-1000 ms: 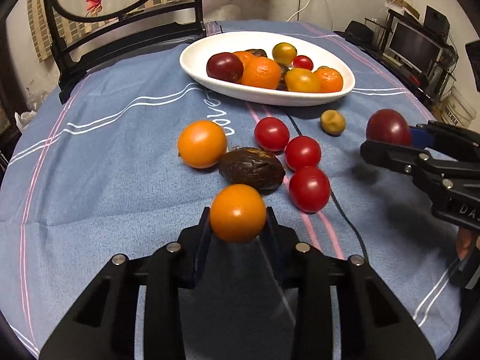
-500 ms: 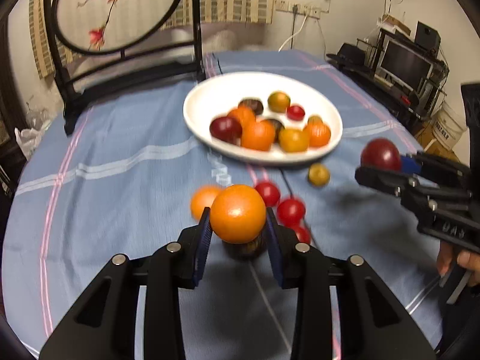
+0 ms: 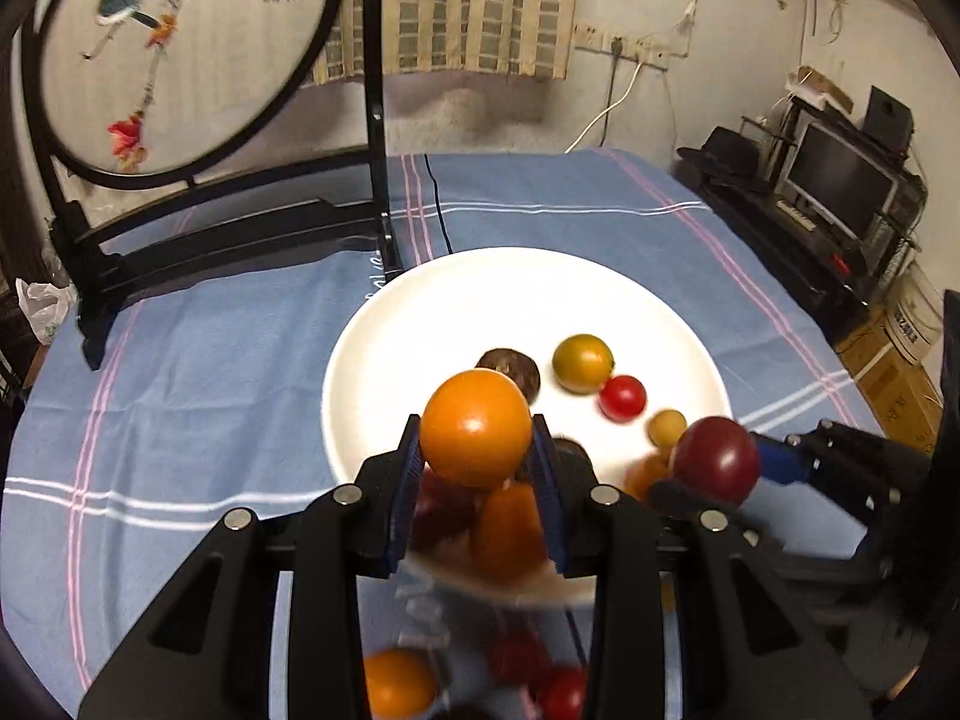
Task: Organize fruits
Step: 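Place a dark red plum with the right tool while the left tool places an orange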
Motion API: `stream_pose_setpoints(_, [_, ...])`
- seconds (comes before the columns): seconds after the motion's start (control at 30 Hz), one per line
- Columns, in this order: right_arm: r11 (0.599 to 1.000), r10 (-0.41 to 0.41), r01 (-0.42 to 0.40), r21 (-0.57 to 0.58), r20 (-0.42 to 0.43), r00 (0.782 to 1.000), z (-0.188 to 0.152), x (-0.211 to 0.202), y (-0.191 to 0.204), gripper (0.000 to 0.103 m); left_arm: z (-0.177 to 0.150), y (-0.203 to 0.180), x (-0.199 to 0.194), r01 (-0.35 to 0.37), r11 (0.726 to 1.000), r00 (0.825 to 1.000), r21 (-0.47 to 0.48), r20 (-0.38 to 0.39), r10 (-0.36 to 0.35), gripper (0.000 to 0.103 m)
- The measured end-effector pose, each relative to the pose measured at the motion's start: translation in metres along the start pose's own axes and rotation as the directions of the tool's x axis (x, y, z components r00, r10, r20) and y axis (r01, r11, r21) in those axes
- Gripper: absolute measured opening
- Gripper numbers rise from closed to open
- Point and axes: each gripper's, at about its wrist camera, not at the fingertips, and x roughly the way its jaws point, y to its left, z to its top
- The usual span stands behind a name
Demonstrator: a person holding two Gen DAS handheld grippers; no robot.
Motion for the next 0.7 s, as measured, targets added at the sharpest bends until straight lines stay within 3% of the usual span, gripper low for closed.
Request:
stream_pose_setpoints(0.1, [1.000,-0.017,0.017,0.015,-0.019,1.000,0.005,0.020,-0.004,0.045,0.007,-0.001,0.022,-0.011,1.000,1.000,-0.019,-0.020,0.011,0.034])
stream_pose_setpoints(0.13, [1.000,-0.019,0.020,0.022,-0.023,1.000,0.006,0.025,-0.006,0.056,0.008,0.001,0.029,-0.013,0.999,0.999,-0.046,-0.034,0.012,0.049])
stream_pose_setpoints(0.2, [0.998,-0.029,0.029,0.053,-0.002,1.000,0.005,0.026,-0.011,0.060,0.008,0.006,0.031,-0.025,0.995,0.999,-0.092,-0.030,0.023,0.070])
stream_pose_setpoints(0.43, [0.999,0.000,0.000,0.039,0.020,1.000,-0.007,-0.004,-0.008,0.065,-0.004,0.018,0.000,-0.032,0.996,0.998,-0.084,0.043,0.036,0.074])
stream_pose_setpoints(0.7, [1.000,-0.020,0.020,-0.007,-0.016,1.000,-0.045,-0.034,0.006,0.065,-0.051,0.038,-0.042,-0.045,0.994,0.998,-0.096,0.045,0.050,0.078])
